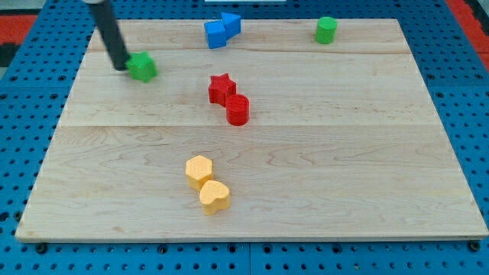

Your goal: Place the green star left to the green circle

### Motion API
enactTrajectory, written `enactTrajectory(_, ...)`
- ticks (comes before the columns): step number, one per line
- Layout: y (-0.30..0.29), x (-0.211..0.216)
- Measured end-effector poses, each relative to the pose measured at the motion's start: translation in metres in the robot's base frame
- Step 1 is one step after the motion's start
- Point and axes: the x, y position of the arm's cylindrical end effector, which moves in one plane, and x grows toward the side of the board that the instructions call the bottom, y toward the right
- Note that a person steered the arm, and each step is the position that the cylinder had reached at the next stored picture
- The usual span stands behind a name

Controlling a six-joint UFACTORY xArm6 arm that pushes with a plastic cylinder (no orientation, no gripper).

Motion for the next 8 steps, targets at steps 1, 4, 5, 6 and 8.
enactTrajectory(1, 0.007, 0.008)
enactTrajectory(4, 0.167, -0.006)
enactTrajectory(5, 0.242, -0.039)
enactTrajectory(6, 0.257, -0.08)
enactTrajectory(8, 0.174, -0.075)
